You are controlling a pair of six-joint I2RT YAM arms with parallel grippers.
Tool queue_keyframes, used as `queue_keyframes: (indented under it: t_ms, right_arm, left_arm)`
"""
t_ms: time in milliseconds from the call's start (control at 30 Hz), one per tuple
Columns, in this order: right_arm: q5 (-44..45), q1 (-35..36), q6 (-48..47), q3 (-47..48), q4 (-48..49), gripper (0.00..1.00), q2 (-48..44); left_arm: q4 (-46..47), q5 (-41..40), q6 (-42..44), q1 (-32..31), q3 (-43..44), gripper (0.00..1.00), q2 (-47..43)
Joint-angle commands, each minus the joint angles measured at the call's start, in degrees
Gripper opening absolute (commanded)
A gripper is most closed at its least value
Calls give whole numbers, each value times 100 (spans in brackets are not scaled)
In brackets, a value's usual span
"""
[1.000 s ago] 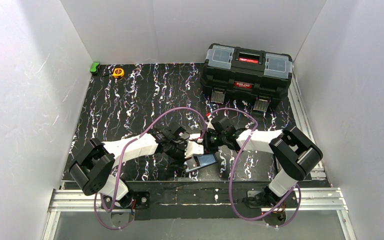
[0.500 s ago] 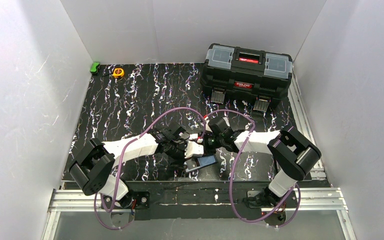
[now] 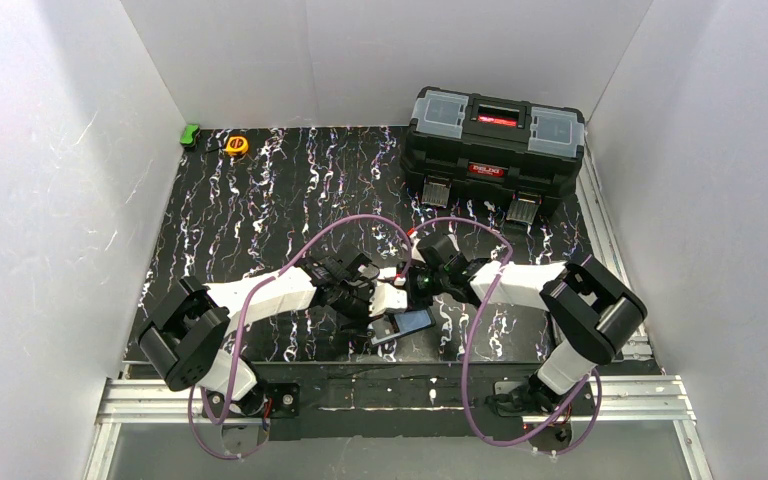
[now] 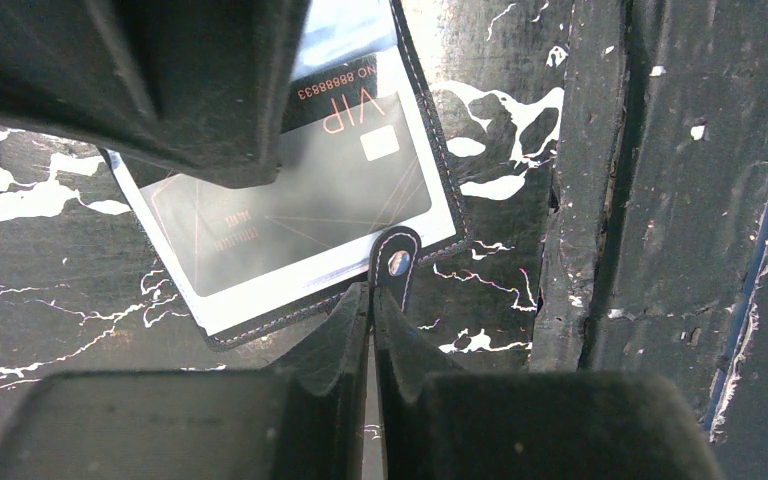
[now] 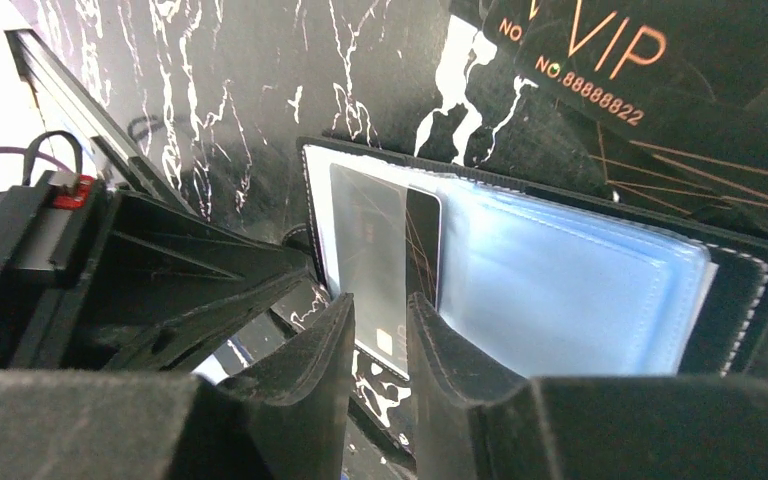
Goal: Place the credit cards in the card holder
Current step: Insert the credit card into the card holder.
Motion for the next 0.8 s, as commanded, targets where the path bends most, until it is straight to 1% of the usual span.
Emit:
queue_keyframes:
  t_ms: [0, 200, 400, 767]
  right_arm:
    - [76, -97, -118, 72, -8, 33, -307]
    - [131, -147, -161, 80, -33, 34, -217]
    - [-50, -145, -57, 93, 217, 34, 90]
    - [-61, 19, 26, 200, 293, 34, 293]
  left_arm:
    - [-170, -19, 57, -3, -38, 2, -204]
    - [-189, -38, 55, 2, -44, 2, -217]
    - [-191, -52, 67, 0, -19, 2, -205]
    - [-174, -40, 86, -6, -18, 2, -209]
